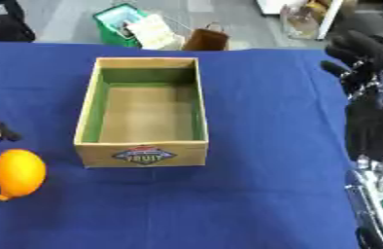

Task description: Pick up objects on the table and place them in the box.

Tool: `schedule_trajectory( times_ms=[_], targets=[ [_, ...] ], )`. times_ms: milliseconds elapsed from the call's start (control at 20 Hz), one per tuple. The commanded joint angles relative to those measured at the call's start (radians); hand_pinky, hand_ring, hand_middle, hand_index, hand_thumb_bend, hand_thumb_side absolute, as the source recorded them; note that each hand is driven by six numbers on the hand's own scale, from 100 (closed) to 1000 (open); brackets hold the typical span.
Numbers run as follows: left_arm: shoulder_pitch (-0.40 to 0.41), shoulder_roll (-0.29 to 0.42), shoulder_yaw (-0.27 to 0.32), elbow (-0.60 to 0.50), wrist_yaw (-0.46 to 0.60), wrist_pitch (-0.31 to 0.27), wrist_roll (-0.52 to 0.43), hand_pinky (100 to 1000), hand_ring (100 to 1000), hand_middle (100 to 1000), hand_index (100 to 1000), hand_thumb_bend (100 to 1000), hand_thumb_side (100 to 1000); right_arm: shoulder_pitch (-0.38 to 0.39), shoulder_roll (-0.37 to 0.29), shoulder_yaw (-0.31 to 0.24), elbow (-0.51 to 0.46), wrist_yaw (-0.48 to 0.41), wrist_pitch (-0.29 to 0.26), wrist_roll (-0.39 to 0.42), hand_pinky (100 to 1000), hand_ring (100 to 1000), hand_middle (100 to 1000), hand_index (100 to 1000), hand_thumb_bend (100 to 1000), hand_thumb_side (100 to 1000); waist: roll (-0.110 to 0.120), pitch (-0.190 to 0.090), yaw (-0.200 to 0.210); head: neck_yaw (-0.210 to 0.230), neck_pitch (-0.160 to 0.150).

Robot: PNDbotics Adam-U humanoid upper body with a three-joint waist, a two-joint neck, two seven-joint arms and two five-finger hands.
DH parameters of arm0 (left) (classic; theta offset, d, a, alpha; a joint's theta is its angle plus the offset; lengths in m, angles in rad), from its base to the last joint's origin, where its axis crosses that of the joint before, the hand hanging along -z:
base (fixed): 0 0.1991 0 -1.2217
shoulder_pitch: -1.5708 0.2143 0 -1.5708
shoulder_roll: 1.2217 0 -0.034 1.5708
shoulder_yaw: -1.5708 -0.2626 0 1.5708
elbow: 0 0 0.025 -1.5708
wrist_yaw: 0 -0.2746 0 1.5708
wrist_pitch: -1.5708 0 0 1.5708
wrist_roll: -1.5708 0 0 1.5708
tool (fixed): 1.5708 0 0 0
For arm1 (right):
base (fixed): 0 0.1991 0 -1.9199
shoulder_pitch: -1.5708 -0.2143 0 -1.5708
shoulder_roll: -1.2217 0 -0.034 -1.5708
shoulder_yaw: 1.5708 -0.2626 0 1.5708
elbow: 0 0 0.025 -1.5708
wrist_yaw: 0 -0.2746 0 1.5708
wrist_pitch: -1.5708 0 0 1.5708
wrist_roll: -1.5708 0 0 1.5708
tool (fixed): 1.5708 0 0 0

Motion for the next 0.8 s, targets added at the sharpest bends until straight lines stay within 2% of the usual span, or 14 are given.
schedule_trajectory(
  times_ms=[50, 400, 450, 500, 550, 600, 650, 800],
  targets=[
    [-0.02, 0.009, 0.002, 0.005, -0.027, -0.009, 0.002, 711, 778, 764, 908, 741, 917, -0.01, -0.012, -0.002, -0.014, -0.006, 0.0, 0.0, 803, 825, 757, 837, 100, 1000, 0.004, -0.013, -0.001, 0.005, -0.013],
    [-0.02, -0.006, -0.022, 0.032, -0.08, -0.063, -0.004, 685, 761, 735, 857, 696, 900, -0.01, -0.008, -0.002, -0.014, -0.008, 0.0, 0.0, 804, 826, 757, 838, 100, 1000, 0.002, -0.012, -0.002, 0.01, -0.013],
    [-0.021, -0.008, -0.022, 0.035, -0.08, -0.067, -0.003, 664, 744, 702, 829, 636, 887, -0.01, -0.008, -0.002, -0.014, -0.008, 0.0, 0.0, 804, 826, 757, 838, 100, 1000, 0.002, -0.012, -0.002, 0.01, -0.013],
    [-0.022, -0.009, -0.02, 0.036, -0.08, -0.068, 0.002, 660, 740, 693, 822, 613, 878, -0.009, -0.008, -0.002, -0.014, -0.009, 0.001, 0.0, 804, 826, 757, 838, 100, 1000, 0.002, -0.012, -0.002, 0.01, -0.014],
    [-0.023, -0.01, -0.018, 0.036, -0.078, -0.065, 0.01, 647, 722, 652, 790, 527, 826, -0.009, -0.007, -0.002, -0.014, -0.009, 0.001, 0.0, 804, 827, 757, 838, 100, 1000, 0.002, -0.012, -0.002, 0.01, -0.014],
    [-0.024, -0.011, -0.014, 0.035, -0.075, -0.06, 0.022, 643, 716, 642, 780, 502, 805, -0.009, -0.007, -0.002, -0.014, -0.009, 0.001, 0.0, 804, 827, 757, 838, 100, 1000, 0.002, -0.013, -0.002, 0.01, -0.015],
    [-0.025, -0.012, -0.011, 0.032, -0.072, -0.053, 0.038, 622, 686, 604, 743, 415, 732, -0.009, -0.006, -0.003, -0.014, -0.009, 0.001, -0.001, 805, 827, 757, 838, 100, 1000, 0.002, -0.013, -0.001, 0.009, -0.015],
    [-0.025, -0.014, 0.0, 0.023, -0.06, -0.026, 0.09, 595, 640, 556, 681, 303, 638, -0.007, -0.005, -0.003, -0.014, -0.009, 0.003, -0.002, 805, 827, 757, 838, 100, 1000, 0.002, -0.014, -0.001, 0.008, -0.015]
  ],
)
